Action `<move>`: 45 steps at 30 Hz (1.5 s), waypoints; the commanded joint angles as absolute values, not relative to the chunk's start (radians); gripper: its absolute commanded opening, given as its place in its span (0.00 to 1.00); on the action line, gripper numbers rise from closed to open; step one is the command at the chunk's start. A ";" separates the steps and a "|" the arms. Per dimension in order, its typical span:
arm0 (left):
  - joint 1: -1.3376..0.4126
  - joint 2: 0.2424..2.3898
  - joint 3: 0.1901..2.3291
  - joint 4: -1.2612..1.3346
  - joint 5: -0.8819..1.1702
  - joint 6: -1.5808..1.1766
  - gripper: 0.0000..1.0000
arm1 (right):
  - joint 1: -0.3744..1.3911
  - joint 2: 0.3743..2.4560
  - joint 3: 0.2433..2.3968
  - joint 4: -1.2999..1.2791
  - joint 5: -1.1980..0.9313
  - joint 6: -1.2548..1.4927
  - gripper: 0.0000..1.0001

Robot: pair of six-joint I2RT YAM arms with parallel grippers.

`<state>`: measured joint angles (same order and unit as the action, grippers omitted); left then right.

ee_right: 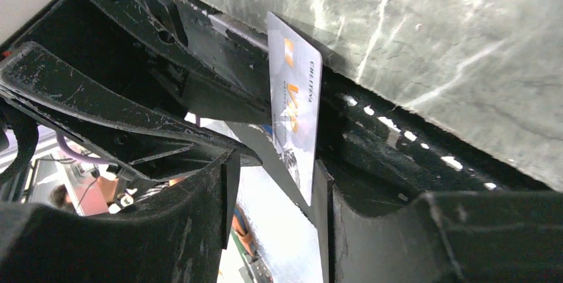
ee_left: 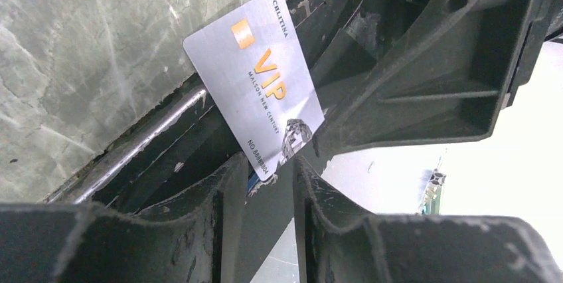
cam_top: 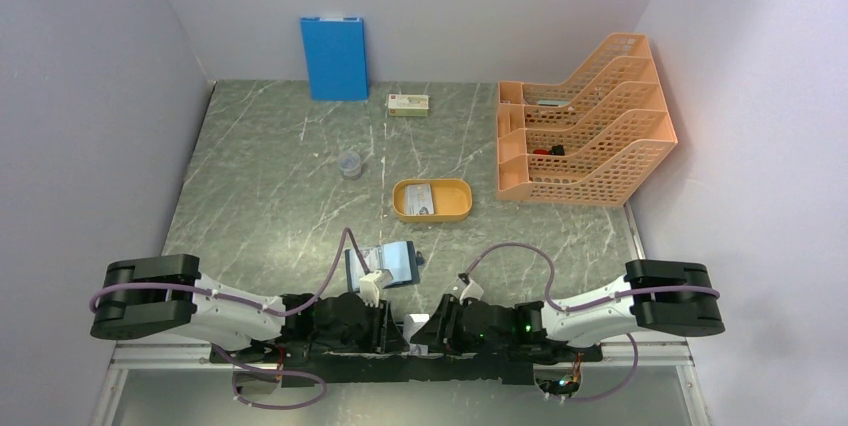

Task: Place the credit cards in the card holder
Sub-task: Pick up the credit card from the center of the board.

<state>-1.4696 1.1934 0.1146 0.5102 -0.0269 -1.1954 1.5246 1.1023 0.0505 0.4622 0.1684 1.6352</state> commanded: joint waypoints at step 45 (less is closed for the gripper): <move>-1.115 1.067 0.698 -0.460 -0.428 -0.837 0.71 | 1.020 1.031 0.530 -0.125 0.034 0.885 0.00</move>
<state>-1.1625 1.0409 0.7261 -0.5419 -0.5140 -0.9073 1.0782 1.0084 0.4992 -0.1757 0.1383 1.0119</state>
